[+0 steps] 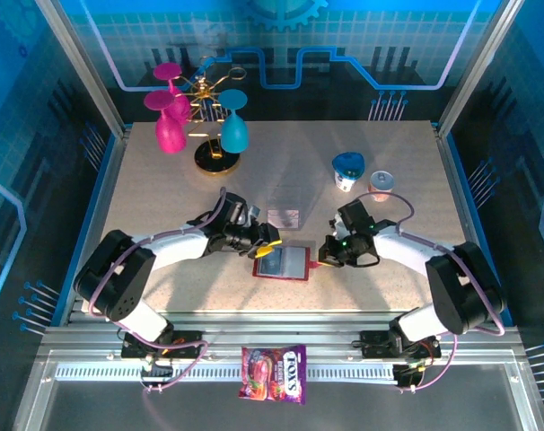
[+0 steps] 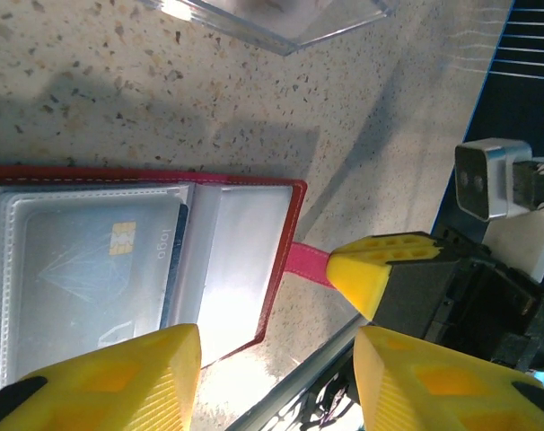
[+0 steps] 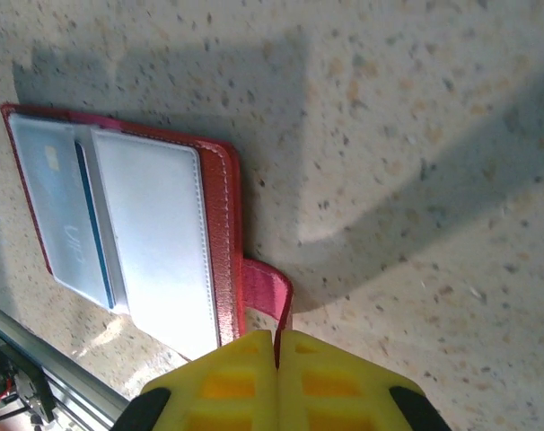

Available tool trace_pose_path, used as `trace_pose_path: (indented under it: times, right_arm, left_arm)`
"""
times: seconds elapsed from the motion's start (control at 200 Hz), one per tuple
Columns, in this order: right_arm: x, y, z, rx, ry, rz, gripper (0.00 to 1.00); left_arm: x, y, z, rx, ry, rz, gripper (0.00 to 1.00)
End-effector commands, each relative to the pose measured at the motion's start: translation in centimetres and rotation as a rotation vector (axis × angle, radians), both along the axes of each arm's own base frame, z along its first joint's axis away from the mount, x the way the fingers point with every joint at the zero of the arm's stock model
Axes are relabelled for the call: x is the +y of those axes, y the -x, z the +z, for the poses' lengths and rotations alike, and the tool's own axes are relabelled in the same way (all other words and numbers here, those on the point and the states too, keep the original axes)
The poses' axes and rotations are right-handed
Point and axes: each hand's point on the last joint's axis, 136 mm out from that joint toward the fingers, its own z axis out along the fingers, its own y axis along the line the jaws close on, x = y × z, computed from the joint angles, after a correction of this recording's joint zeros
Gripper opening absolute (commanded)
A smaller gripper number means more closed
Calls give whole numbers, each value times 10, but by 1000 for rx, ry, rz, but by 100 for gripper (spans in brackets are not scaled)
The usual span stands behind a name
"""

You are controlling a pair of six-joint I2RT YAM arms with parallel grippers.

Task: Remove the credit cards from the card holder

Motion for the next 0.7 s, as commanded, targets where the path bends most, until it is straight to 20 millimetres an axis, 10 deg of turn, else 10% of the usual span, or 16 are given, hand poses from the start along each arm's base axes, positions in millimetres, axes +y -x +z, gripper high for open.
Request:
trace_pose_path:
  times: [0.0,0.465,0.695]
  right_arm:
    - [-2,-8,2,-7,15,20,5]
    - [-8,-6,4,0,46,34,5]
    - [-10,-12,17,-31,64,17,23]
  left_arm:
    - [10,6,-3,-7,-35,3,49]
    - [21,14,-13,8,-78,19,48]
    - [23,16,-20,13,-91,16,46]
